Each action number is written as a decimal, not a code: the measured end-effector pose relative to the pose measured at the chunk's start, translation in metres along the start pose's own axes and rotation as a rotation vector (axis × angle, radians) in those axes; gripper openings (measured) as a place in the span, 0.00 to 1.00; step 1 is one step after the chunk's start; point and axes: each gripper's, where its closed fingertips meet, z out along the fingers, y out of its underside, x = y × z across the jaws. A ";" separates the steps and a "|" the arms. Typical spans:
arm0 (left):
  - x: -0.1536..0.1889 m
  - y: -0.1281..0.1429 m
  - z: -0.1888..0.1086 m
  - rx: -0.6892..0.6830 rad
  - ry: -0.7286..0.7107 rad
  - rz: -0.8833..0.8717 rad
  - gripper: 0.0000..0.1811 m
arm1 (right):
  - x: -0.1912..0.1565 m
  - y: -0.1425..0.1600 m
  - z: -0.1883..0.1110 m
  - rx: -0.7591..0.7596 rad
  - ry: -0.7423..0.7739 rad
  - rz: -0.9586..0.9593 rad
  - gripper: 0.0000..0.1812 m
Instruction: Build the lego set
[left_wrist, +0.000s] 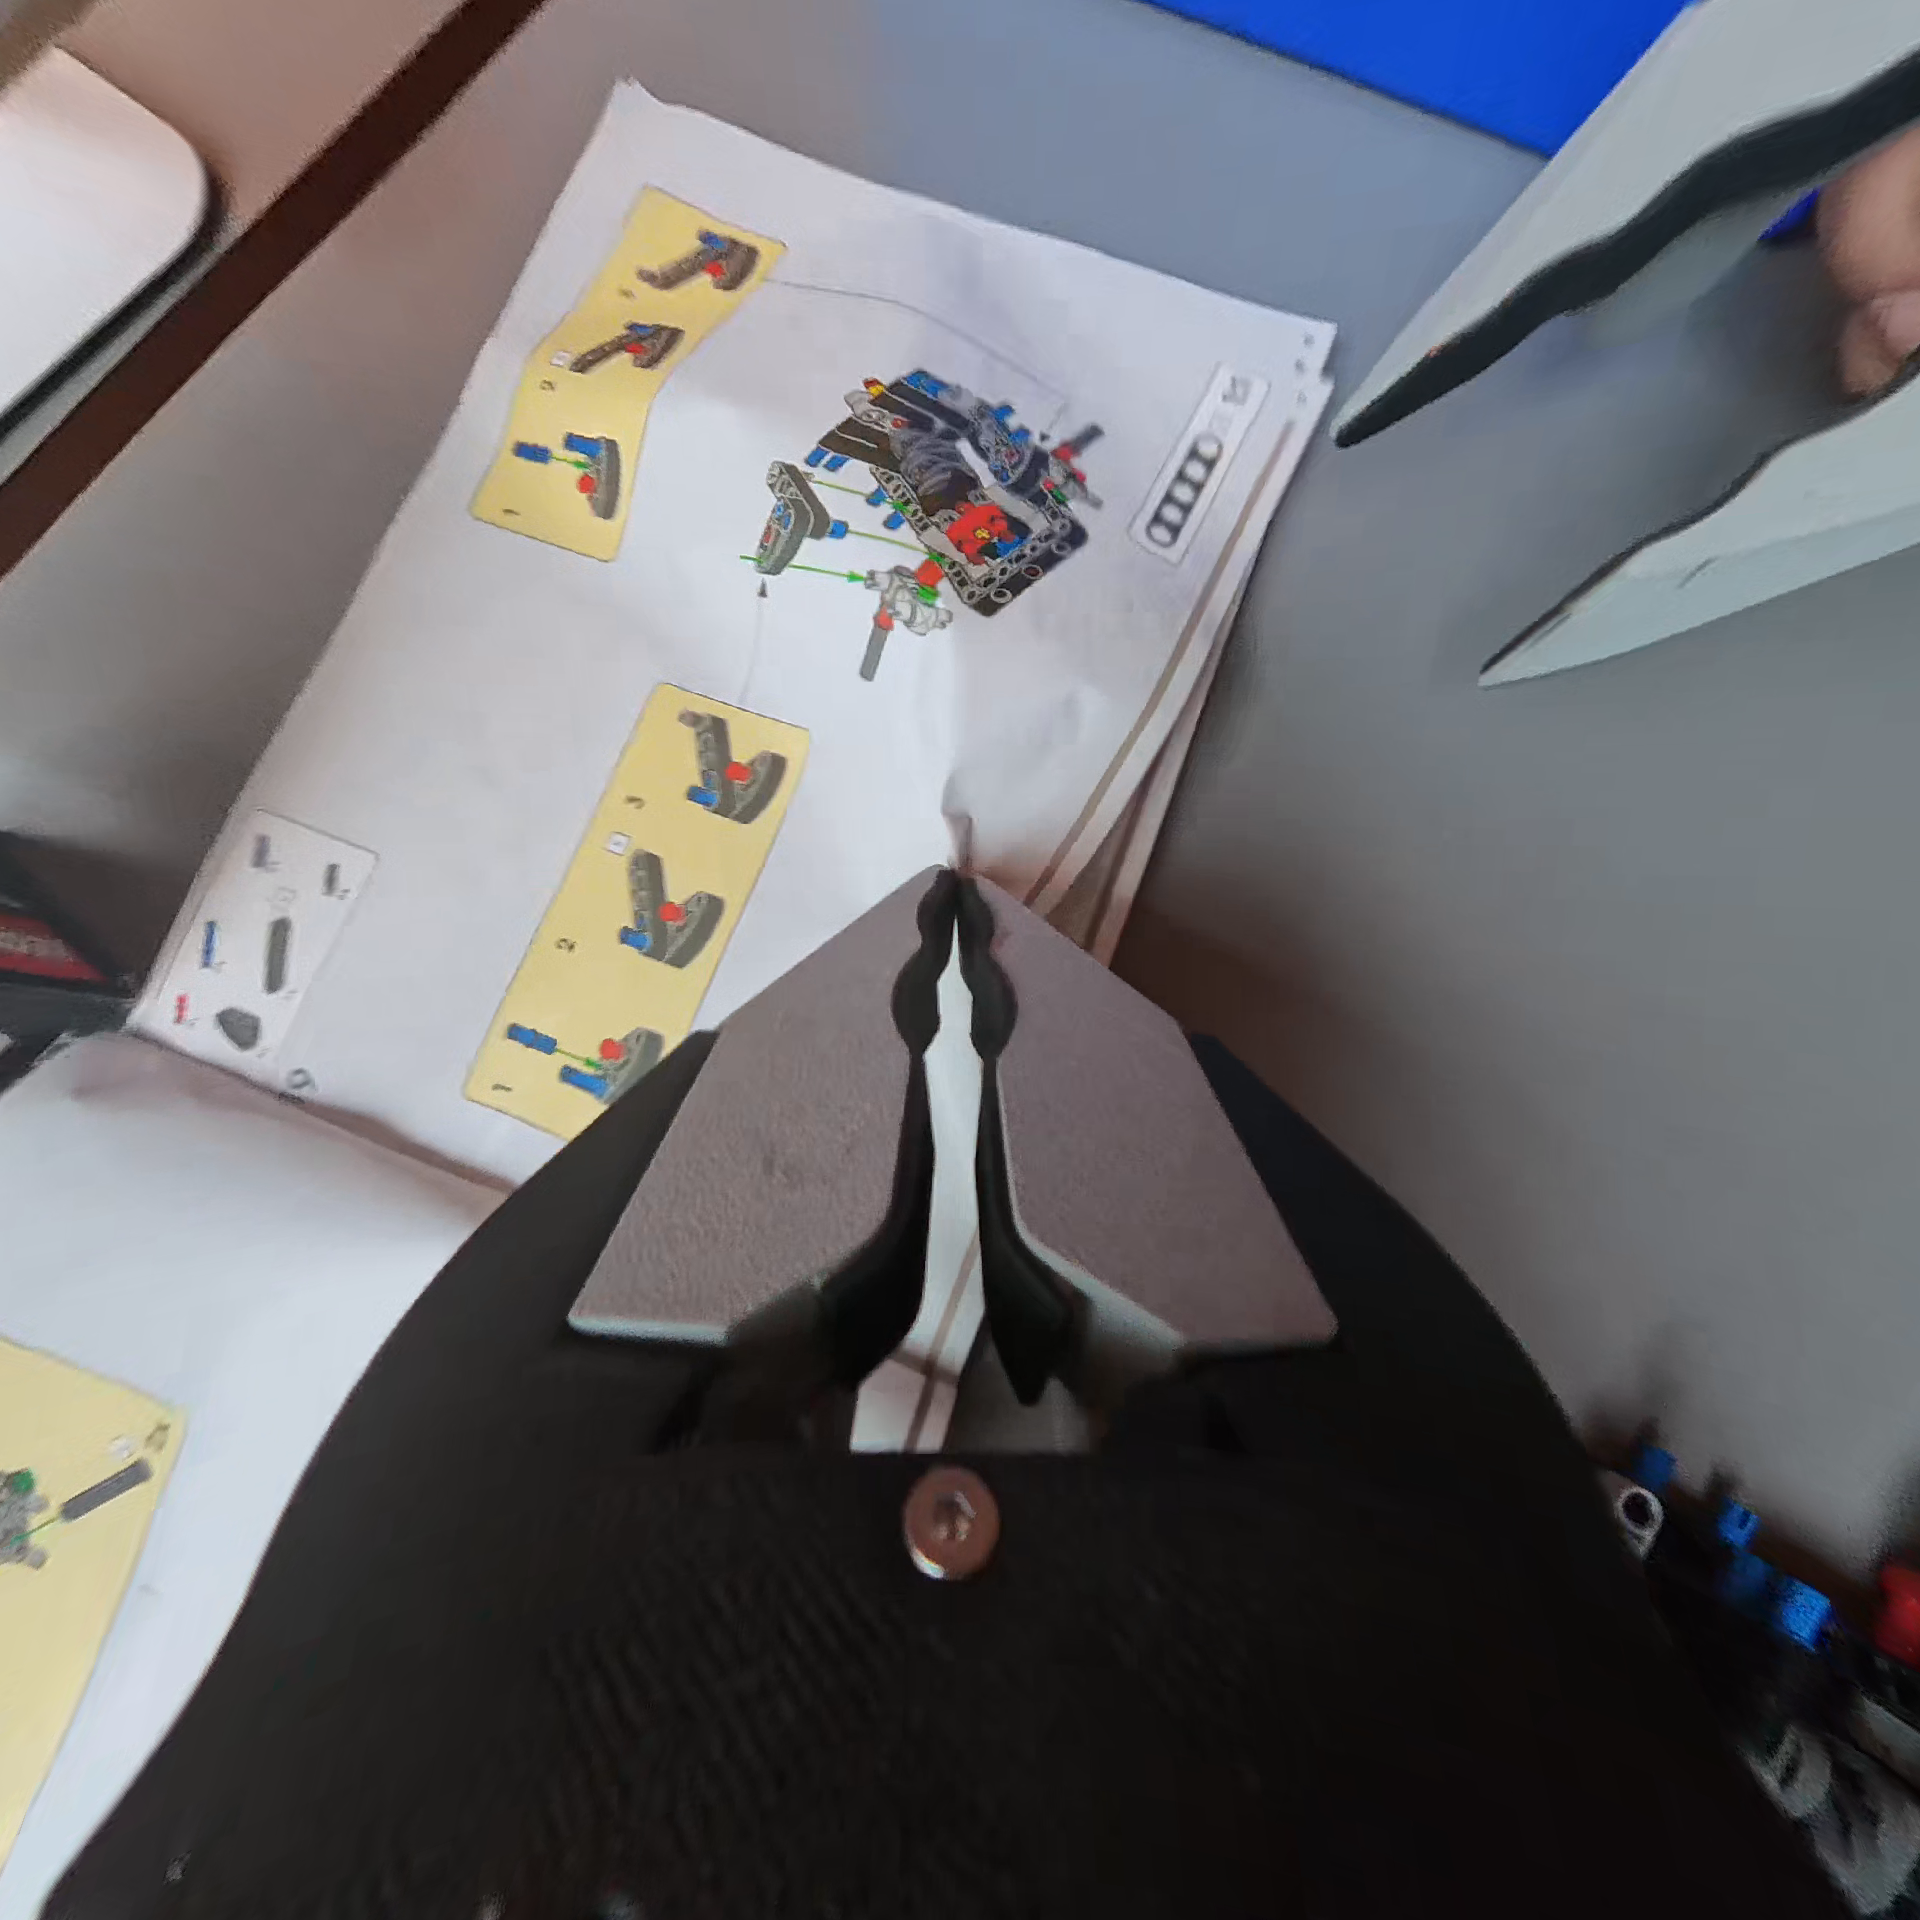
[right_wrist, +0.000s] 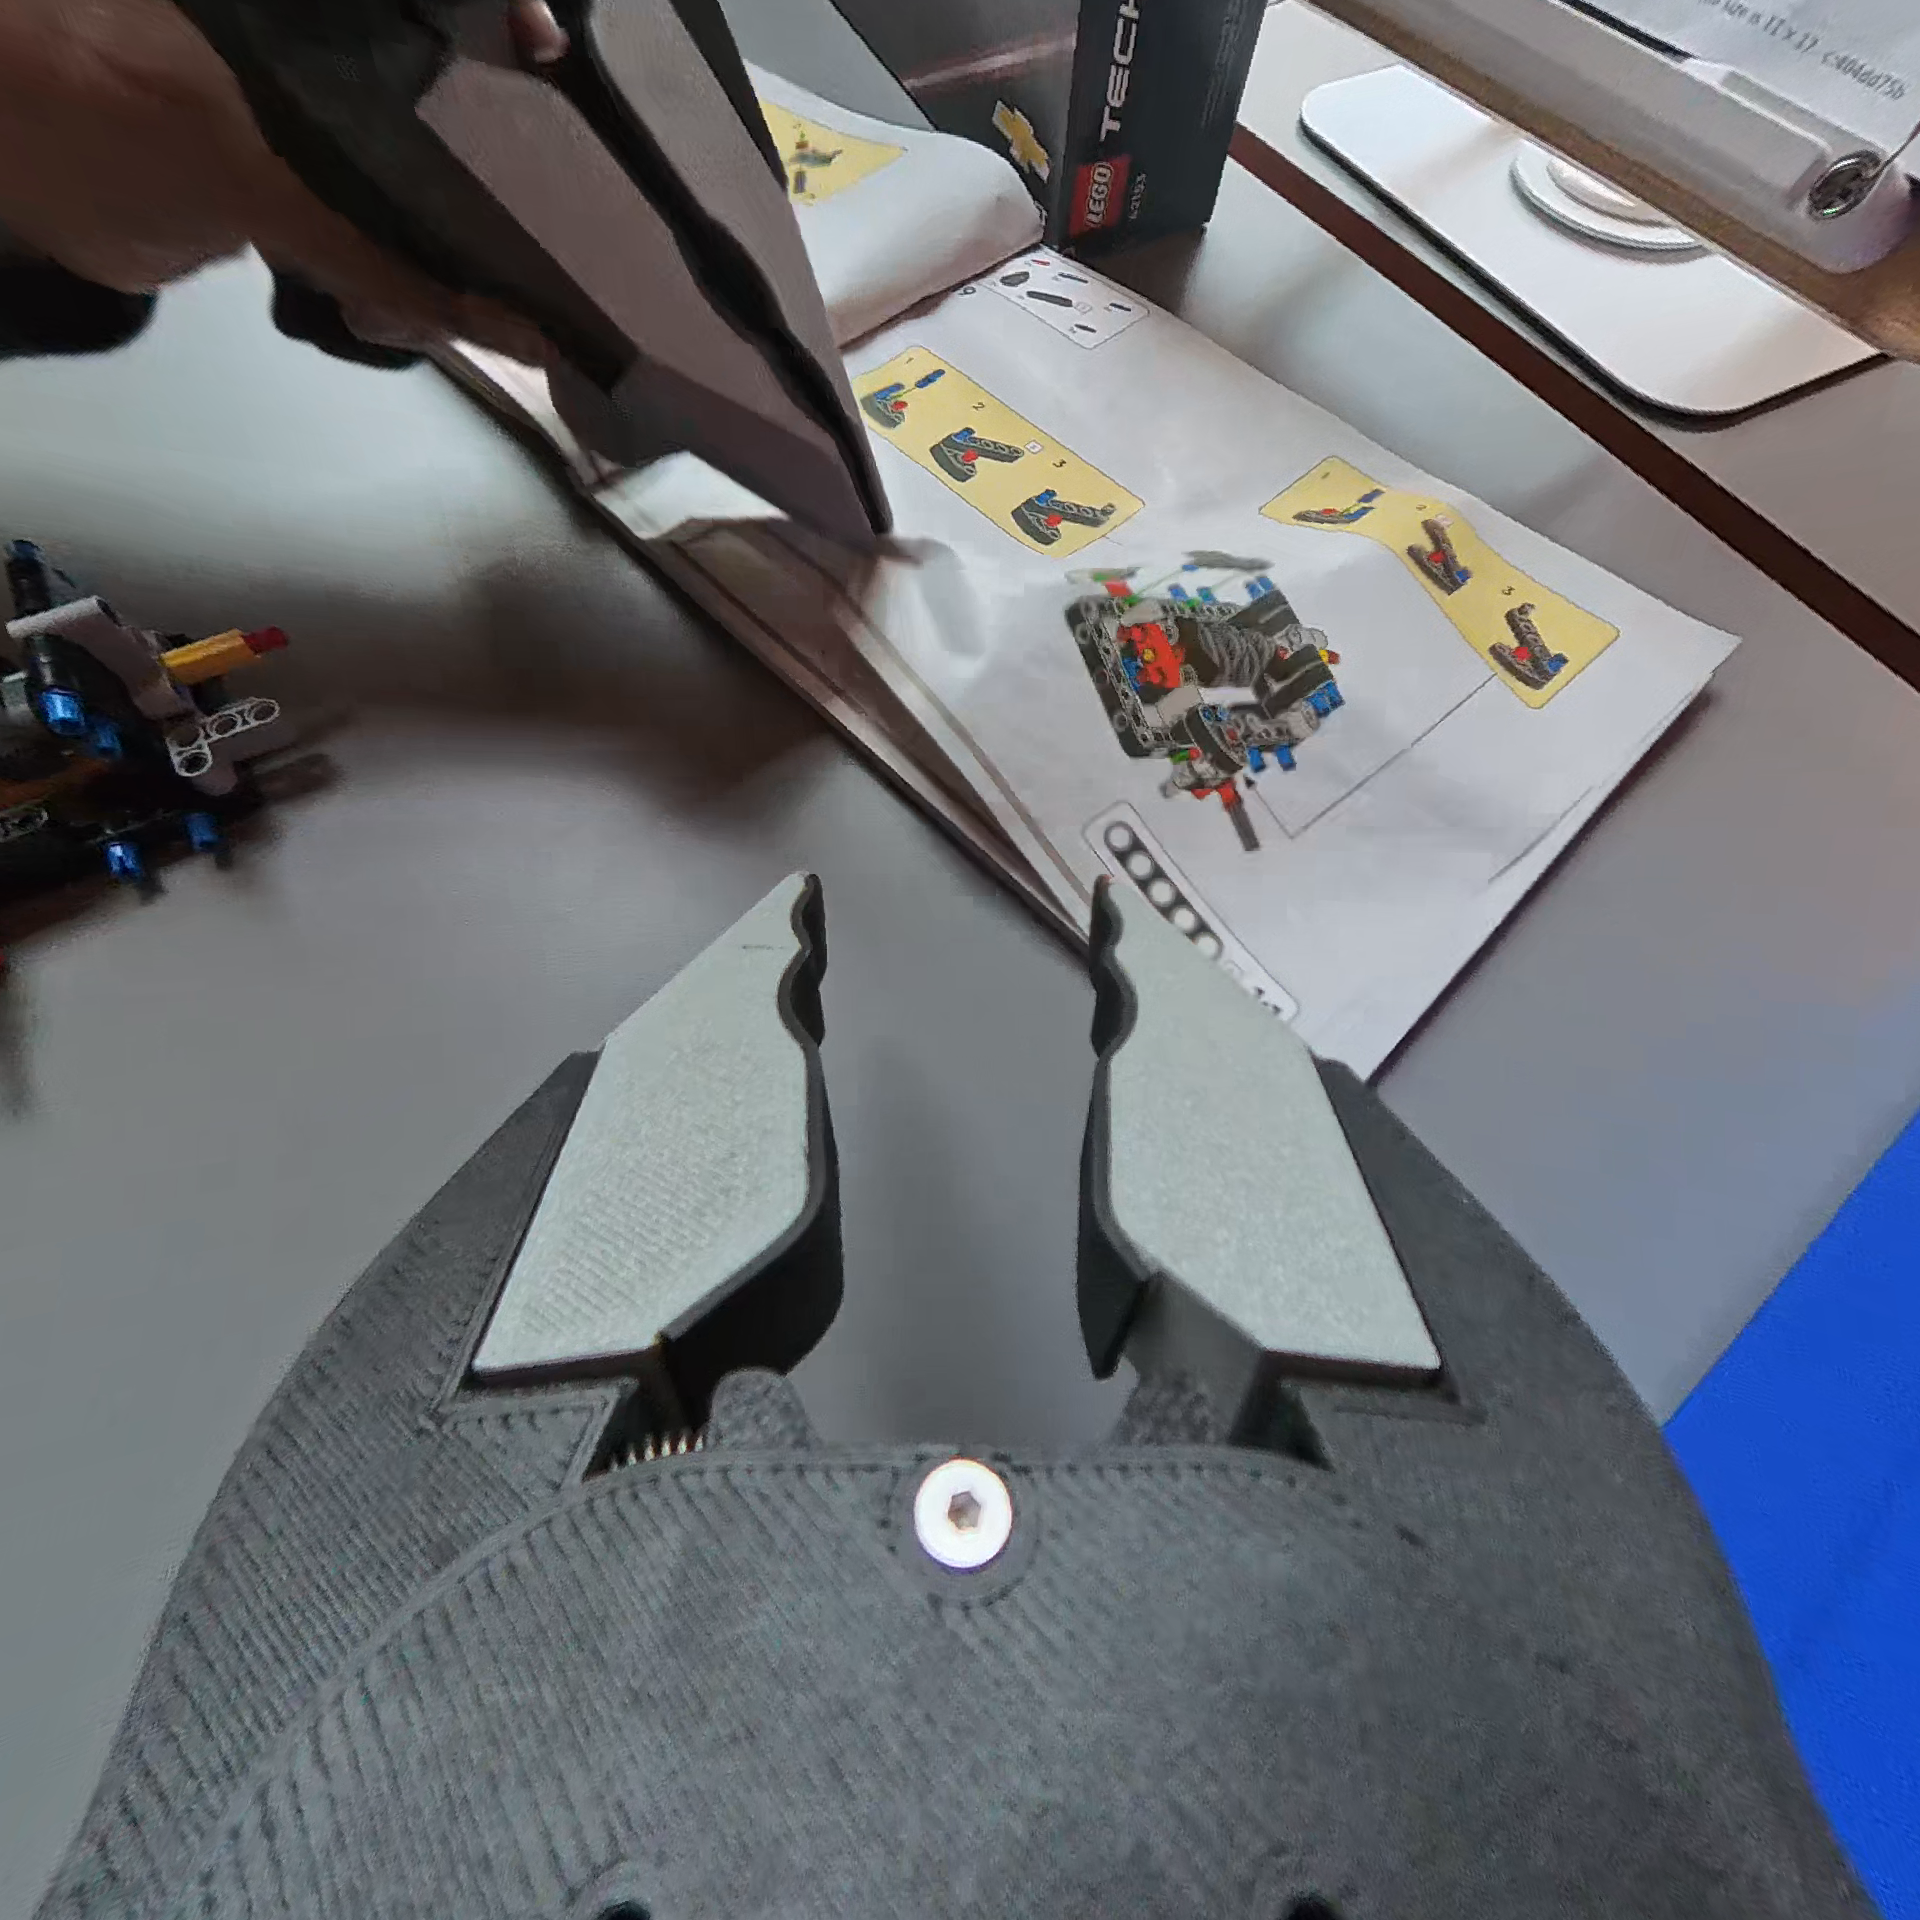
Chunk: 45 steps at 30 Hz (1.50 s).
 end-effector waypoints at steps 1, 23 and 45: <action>-0.005 -0.005 -0.007 0.021 -0.010 -0.010 0.00 | 0.002 0.001 0.001 -0.007 0.017 -0.012 0.27; -0.017 -0.009 -0.068 0.236 0.003 -0.101 0.00 | 0.023 -0.048 0.064 0.062 0.076 0.106 0.27; -0.009 0.113 -0.201 0.353 -0.197 -0.308 0.11 | -0.119 -0.111 0.199 -0.129 -0.314 -0.164 0.11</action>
